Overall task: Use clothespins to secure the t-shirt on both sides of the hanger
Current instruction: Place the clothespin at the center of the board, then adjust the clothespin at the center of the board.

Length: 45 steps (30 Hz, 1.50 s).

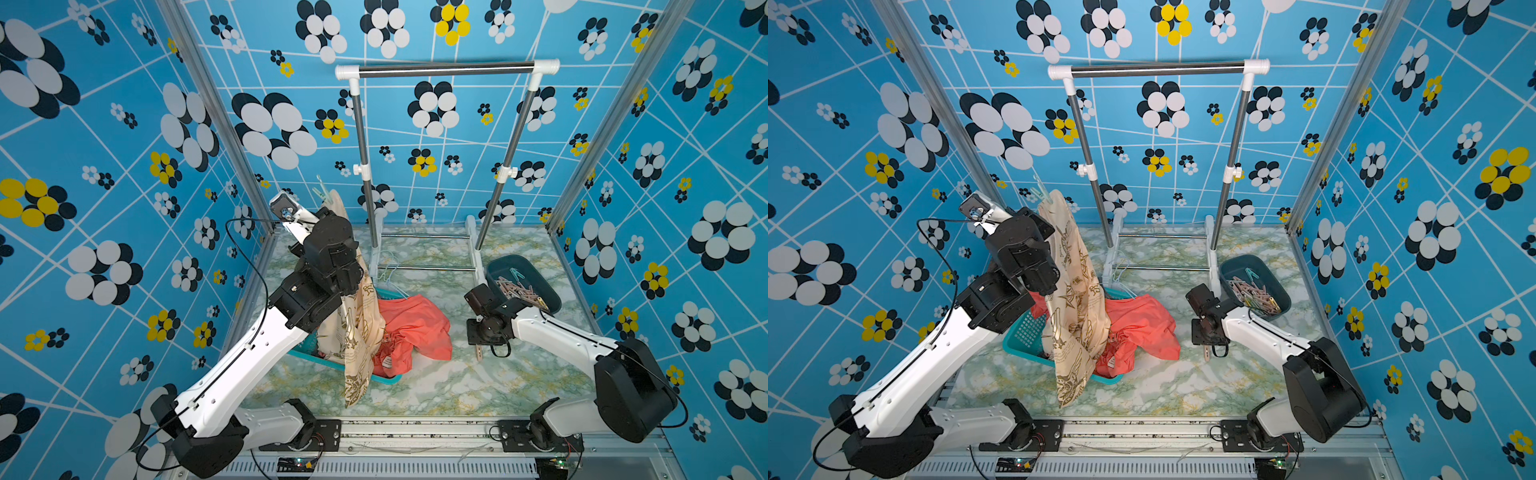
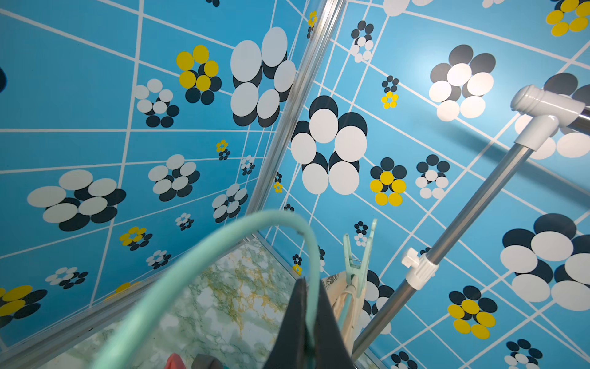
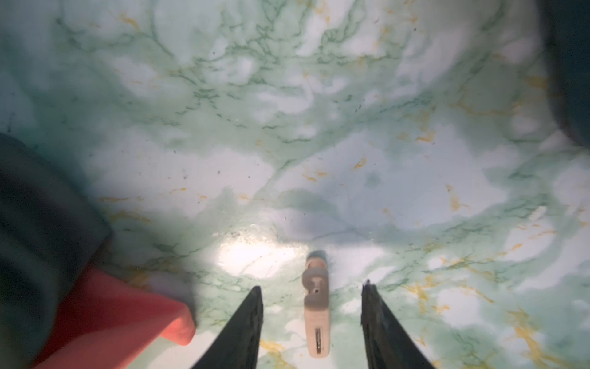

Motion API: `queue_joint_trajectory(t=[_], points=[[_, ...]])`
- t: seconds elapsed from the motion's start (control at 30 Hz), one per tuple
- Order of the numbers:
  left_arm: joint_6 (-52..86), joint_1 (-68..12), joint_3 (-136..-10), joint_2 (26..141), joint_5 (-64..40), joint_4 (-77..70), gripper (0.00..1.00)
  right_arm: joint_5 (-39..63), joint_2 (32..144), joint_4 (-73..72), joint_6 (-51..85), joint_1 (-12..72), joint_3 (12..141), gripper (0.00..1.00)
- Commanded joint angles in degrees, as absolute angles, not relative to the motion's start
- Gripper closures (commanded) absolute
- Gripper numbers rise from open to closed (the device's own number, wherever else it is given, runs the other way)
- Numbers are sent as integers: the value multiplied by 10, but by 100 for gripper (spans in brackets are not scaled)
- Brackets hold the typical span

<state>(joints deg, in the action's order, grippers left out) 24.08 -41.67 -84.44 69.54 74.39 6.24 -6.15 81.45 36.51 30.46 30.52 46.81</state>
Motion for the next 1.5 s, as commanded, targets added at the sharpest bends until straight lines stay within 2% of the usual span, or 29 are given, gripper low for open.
queue_joint_trajectory(t=[0.0, 0.1, 0.27, 0.37, 0.43, 0.53, 0.67, 0.73, 0.83, 0.9, 1.03, 1.13, 1.33, 1.47], points=[[233, -410, -794, 667, 697, -40, 100, 1, 804, 340, 325, 299, 434, 48], [202, -408, -792, 673, 664, -39, 100, 8, 800, 338, 326, 298, 423, 50], [215, -408, -822, 690, 668, 18, 100, 1, 795, 339, 318, 285, 412, 66], [200, -408, -823, 690, 663, 9, 100, 34, 782, 313, 314, 258, 389, 76], [187, -409, -838, 698, 670, 22, 100, 73, 767, 280, 309, 231, 367, 85], [193, -411, -872, 716, 702, 66, 100, 147, 749, 235, 293, 193, 339, 92], [217, -413, -891, 727, 738, 100, 100, 274, 737, 166, 282, 168, 306, 96], [233, -416, -896, 729, 754, 112, 100, 348, 748, 119, 290, 165, 292, 95], [249, -418, -896, 730, 761, 115, 100, 380, 779, 109, 297, 164, 292, 93], [257, -422, -896, 731, 767, 114, 100, 349, 793, 137, 291, 154, 293, 88], [256, -425, -897, 733, 778, 113, 100, 320, 780, 158, 300, 92, 272, 65], [258, -426, -892, 732, 781, 113, 100, 276, 743, 209, 296, 71, 277, 53], [260, -427, -883, 733, 792, 102, 100, 217, 665, 311, 280, 79, 321, 43], [254, -428, -890, 743, 815, 102, 100, 122, 640, 382, 259, 141, 370, 40]])
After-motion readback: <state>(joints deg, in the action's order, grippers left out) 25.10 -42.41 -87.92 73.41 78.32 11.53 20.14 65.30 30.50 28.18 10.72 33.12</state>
